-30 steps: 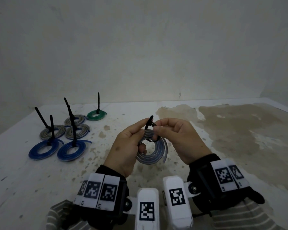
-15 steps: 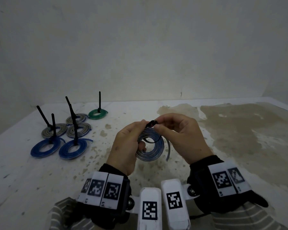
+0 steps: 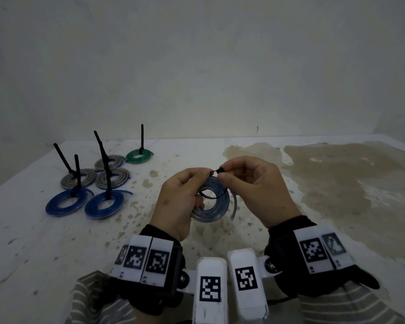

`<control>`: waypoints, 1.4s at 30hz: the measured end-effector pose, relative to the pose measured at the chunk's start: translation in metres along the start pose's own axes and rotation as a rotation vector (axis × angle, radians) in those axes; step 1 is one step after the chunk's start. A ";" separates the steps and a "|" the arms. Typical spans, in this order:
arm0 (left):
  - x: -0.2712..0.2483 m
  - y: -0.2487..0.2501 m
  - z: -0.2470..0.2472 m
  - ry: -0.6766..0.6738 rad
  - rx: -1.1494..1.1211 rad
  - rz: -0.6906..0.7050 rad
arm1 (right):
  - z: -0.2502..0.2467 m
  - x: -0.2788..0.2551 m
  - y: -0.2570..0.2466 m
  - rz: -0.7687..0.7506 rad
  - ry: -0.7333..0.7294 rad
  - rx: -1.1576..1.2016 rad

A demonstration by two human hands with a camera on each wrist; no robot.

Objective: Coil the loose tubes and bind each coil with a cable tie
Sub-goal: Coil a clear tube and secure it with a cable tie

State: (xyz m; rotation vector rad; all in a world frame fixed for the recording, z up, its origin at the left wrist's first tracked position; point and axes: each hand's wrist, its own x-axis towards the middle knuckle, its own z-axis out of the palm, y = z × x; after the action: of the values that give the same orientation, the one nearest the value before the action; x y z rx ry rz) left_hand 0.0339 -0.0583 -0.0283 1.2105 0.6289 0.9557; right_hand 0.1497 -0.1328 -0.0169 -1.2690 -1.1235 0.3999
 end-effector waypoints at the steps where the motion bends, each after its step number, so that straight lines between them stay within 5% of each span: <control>1: 0.000 0.000 0.000 -0.001 0.011 0.005 | 0.000 0.000 0.001 0.000 0.000 0.000; 9: -0.001 -0.002 0.000 -0.053 0.156 0.055 | -0.001 0.001 0.004 0.061 -0.021 -0.035; 18: 0.004 0.007 -0.004 0.055 -0.196 -0.060 | 0.006 -0.005 -0.001 0.163 -0.275 -0.039; 32: -0.003 0.015 -0.013 -0.202 0.111 -0.096 | -0.007 -0.001 0.001 0.159 -0.198 0.000; 42: -0.004 0.013 -0.003 -0.245 0.107 -0.053 | -0.007 -0.001 0.007 0.184 -0.275 -0.116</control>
State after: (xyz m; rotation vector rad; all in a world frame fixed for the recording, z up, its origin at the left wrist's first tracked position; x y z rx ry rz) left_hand 0.0254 -0.0597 -0.0170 1.3746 0.5192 0.7223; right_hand 0.1571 -0.1350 -0.0226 -1.4562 -1.2787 0.6704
